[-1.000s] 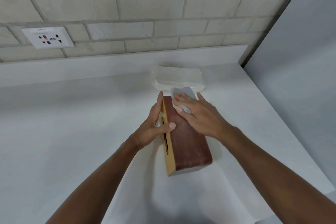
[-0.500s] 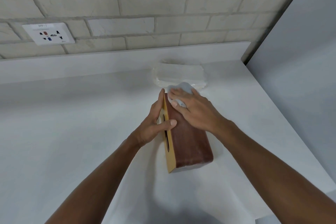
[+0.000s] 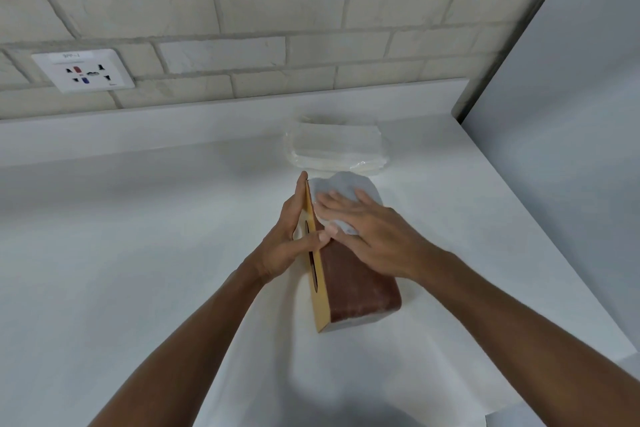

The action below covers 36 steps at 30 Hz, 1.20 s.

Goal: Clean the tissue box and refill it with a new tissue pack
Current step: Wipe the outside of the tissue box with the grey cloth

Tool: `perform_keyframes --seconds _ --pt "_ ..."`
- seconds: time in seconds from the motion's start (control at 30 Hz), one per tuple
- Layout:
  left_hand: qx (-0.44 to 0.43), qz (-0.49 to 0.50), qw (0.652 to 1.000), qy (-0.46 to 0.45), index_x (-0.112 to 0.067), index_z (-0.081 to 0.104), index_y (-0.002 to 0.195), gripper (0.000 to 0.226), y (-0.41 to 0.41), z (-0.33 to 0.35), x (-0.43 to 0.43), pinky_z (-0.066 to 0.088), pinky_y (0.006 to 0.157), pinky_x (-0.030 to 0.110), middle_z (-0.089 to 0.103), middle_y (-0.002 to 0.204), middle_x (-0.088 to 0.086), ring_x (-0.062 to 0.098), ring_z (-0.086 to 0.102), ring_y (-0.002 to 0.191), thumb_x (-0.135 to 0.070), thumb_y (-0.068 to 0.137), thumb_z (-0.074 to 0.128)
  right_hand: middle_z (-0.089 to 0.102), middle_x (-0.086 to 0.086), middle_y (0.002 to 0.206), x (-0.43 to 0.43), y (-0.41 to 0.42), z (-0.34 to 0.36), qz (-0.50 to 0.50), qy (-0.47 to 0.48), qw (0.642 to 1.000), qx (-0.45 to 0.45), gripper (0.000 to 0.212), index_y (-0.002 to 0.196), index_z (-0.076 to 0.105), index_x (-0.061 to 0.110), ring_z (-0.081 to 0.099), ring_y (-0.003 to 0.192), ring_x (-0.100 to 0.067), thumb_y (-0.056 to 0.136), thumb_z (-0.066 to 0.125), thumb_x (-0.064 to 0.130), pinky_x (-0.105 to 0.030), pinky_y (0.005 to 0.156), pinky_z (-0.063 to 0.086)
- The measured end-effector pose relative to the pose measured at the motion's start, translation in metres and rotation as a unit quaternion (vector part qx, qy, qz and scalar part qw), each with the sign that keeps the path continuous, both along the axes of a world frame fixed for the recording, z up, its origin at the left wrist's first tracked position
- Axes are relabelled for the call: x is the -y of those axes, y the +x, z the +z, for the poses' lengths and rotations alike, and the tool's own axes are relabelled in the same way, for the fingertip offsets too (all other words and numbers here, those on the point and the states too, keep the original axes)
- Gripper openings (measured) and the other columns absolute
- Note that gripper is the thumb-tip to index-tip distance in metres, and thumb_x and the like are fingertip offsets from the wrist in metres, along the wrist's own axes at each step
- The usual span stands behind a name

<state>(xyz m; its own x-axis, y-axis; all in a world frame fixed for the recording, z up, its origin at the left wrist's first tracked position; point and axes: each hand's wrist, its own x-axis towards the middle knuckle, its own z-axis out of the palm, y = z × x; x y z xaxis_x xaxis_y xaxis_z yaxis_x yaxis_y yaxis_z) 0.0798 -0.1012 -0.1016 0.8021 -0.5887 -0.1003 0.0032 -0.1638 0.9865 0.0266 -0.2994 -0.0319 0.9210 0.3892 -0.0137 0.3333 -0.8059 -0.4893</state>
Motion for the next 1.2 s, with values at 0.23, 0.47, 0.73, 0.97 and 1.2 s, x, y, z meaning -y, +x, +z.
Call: perform_keyframes --seconds 0.23,0.47,0.73,0.97,1.2 --pt "-0.006 -0.007 1.0 -0.003 -0.045 -0.006 0.164 0.116 0.0 0.0 0.0 0.014 0.125 0.029 0.019 0.151 -0.047 -0.019 0.011 0.149 -0.059 0.079 0.071 0.025 0.013 0.16 0.014 0.013 0.002 -0.113 -0.014 0.993 -0.019 0.047 0.151 0.037 0.031 0.009 0.146 0.003 0.106 0.031 0.045 -0.028 0.122 0.003" --pt "-0.009 -0.017 1.0 -0.005 -0.046 -0.007 0.164 0.116 0.002 0.001 0.0 0.014 0.126 0.031 0.017 0.156 -0.042 -0.014 0.009 0.152 -0.06 0.08 0.072 0.029 0.016 0.158 0.032 0.011 0.002 -0.113 -0.001 0.993 -0.031 0.048 0.148 0.039 0.037 0.021 0.148 -0.011 0.104 0.027 0.052 -0.038 0.124 0.005" --pt "-0.011 -0.014 1.0 -0.005 -0.048 -0.005 0.163 0.114 0.002 0.001 0.0 0.012 0.126 0.032 0.018 0.153 -0.046 -0.018 0.009 0.149 -0.057 0.078 0.071 0.034 0.006 0.158 -0.002 0.005 -0.001 -0.014 -0.005 1.0 0.022 0.049 0.15 0.04 0.023 0.02 0.148 -0.004 0.105 0.032 0.042 -0.031 0.122 0.011" --pt "-0.013 -0.015 1.0 -0.006 -0.052 -0.004 0.162 0.113 0.002 0.004 0.0 0.017 0.124 0.029 0.02 0.158 -0.037 -0.017 0.011 0.15 -0.06 0.079 0.072 0.03 0.011 0.16 0.007 0.025 0.012 -0.115 -0.035 0.992 -0.025 0.046 0.147 0.042 0.03 0.024 0.149 -0.024 0.106 0.03 0.044 -0.042 0.12 0.021" --pt "-0.01 -0.008 1.0 -0.006 -0.052 -0.003 0.162 0.112 0.001 0.007 -0.001 0.018 0.124 0.032 0.021 0.158 -0.038 -0.013 0.013 0.152 -0.061 0.078 0.072 0.029 0.013 0.159 0.013 0.002 0.007 -0.011 -0.013 1.0 -0.02 0.047 0.15 0.039 0.03 0.02 0.149 -0.005 0.106 0.031 0.044 -0.036 0.124 0.01"
